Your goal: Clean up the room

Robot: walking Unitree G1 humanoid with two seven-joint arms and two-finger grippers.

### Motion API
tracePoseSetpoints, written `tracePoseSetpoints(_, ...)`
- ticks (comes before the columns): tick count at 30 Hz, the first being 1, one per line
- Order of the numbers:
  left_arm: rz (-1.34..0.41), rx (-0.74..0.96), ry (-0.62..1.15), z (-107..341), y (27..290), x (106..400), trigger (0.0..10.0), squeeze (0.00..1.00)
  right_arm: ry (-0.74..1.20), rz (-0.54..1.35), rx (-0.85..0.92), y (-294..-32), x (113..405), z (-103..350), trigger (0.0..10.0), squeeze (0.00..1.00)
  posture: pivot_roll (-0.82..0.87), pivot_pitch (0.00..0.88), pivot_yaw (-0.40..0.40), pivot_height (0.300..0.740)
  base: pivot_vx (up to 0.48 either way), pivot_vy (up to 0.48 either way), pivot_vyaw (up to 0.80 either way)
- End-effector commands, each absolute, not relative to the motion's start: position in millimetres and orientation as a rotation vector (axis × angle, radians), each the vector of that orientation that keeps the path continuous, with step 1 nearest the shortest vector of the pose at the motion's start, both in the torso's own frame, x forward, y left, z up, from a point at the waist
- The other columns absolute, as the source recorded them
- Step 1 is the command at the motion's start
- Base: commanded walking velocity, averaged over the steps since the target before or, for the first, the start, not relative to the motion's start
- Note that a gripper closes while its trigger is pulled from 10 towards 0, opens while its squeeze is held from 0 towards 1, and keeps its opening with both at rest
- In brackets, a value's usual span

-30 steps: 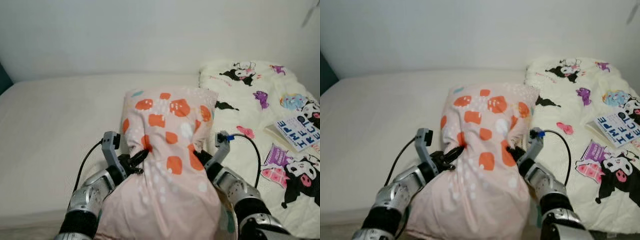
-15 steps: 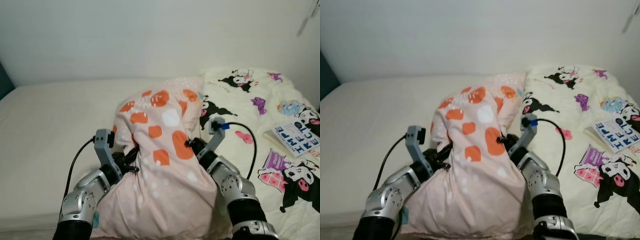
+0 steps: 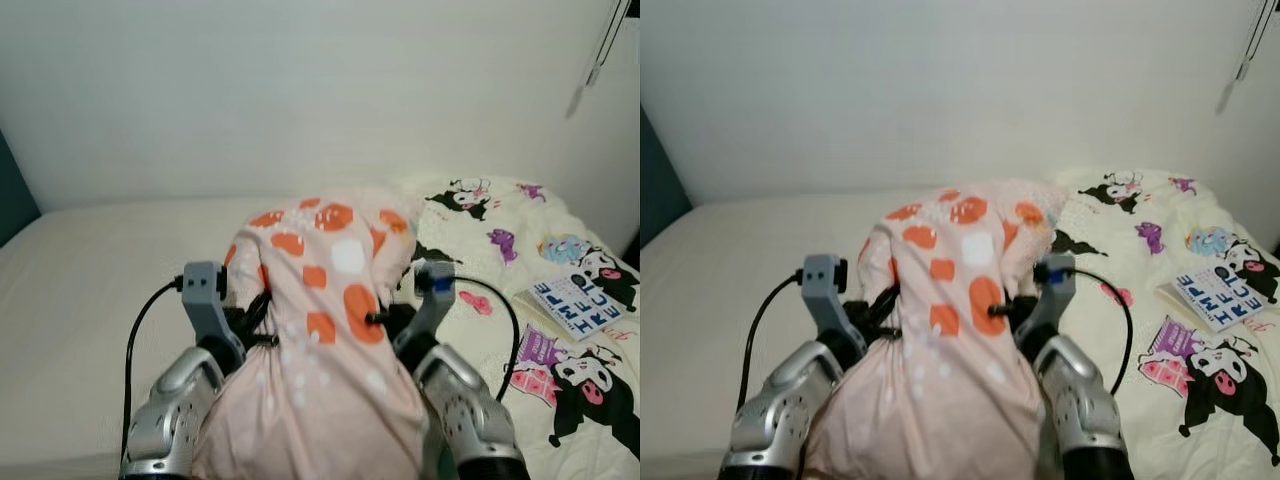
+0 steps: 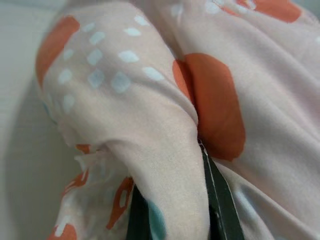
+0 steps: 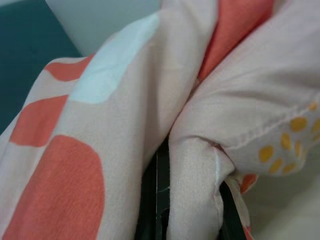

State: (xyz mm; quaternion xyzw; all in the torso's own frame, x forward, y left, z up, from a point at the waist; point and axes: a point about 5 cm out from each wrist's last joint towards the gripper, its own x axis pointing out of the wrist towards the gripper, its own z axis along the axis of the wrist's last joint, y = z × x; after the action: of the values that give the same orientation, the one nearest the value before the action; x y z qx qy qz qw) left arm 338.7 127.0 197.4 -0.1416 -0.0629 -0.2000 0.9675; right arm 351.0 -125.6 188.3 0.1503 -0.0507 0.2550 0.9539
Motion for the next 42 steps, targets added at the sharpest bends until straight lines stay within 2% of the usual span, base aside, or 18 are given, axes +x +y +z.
tracePoseSetpoints(1, -0.469, -0.263, -0.167, 207, 110, 334, 10.0, 0.00, -0.136, 0.603, 0.270, -103, 346, 196, 10.0, 0.00, 0.02, 0.085, -0.015, 0.567, 0.000, 0.000, 0.00)
tracePoseSetpoints(5, -0.428, -0.259, -0.140, 197, 111, 327, 10.0, 0.00, -0.122, 0.557, 0.244, -106, 340, 184, 10.0, 0.00, 0.02, 0.076, -0.017, 0.567, 0.000, 0.000, 0.00)
tracePoseSetpoints(17, -0.425, -0.212, -0.145, 193, 105, 322, 10.0, 0.00, -0.145, 0.543, 0.249, -108, 336, 185, 10.0, 0.00, 0.02, 0.077, -0.017, 0.567, 0.000, 0.000, 0.00)
tracePoseSetpoints(27, -0.356, -0.170, -0.204, 198, 112, 322, 10.0, 0.00, -0.147, 0.533, 0.210, -106, 333, 179, 10.0, 0.00, 0.03, 0.084, -0.028, 0.607, 0.000, 0.000, 0.00)
tracePoseSetpoints(42, -0.352, -0.159, -0.206, 196, 111, 320, 10.0, 0.00, -0.143, 0.530, 0.198, -107, 333, 178, 10.0, 0.00, 0.02, 0.090, -0.030, 0.672, 0.000, 0.000, 0.00)
